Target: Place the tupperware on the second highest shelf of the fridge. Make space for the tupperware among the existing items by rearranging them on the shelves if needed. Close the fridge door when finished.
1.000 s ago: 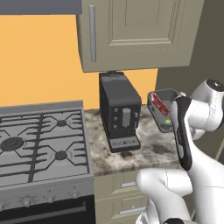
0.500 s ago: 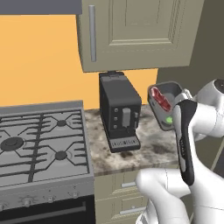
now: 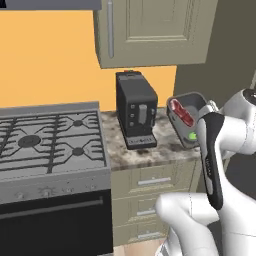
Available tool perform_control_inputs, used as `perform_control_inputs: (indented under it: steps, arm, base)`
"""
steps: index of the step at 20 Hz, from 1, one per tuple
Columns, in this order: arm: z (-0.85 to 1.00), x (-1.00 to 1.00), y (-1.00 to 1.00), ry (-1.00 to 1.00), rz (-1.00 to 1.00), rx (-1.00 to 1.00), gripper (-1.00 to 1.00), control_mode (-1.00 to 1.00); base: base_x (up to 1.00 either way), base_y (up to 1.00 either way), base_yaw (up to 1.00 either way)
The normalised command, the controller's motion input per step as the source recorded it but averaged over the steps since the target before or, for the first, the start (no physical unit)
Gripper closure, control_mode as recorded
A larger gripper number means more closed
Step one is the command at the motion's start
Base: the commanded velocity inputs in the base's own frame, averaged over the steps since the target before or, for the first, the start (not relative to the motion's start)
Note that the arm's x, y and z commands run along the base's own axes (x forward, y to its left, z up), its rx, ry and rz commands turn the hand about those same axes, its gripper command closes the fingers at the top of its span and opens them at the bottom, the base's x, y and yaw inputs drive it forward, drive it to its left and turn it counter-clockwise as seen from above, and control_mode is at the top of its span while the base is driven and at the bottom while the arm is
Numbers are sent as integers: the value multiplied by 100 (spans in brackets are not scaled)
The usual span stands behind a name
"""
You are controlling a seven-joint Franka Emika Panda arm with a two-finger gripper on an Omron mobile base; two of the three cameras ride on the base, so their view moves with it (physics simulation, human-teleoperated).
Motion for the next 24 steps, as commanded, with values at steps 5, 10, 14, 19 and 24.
perform_control_inputs:
  steps: [5,10,14,19,24]
  arm:
    - [0,0,0,0,0,0,100,100]
    - [0,0,0,0,0,0,100,100]
    - [0,0,0,0,0,0,100,100]
    - [0,0,0,0,0,0,100,100]
    - [0,0,0,0,0,0,100,100]
  base:
    - [-94,71,0]
    - [-93,74,-9]
    - [-100,24,-48]
    - [-74,23,-79]
    - [-58,25,-83]
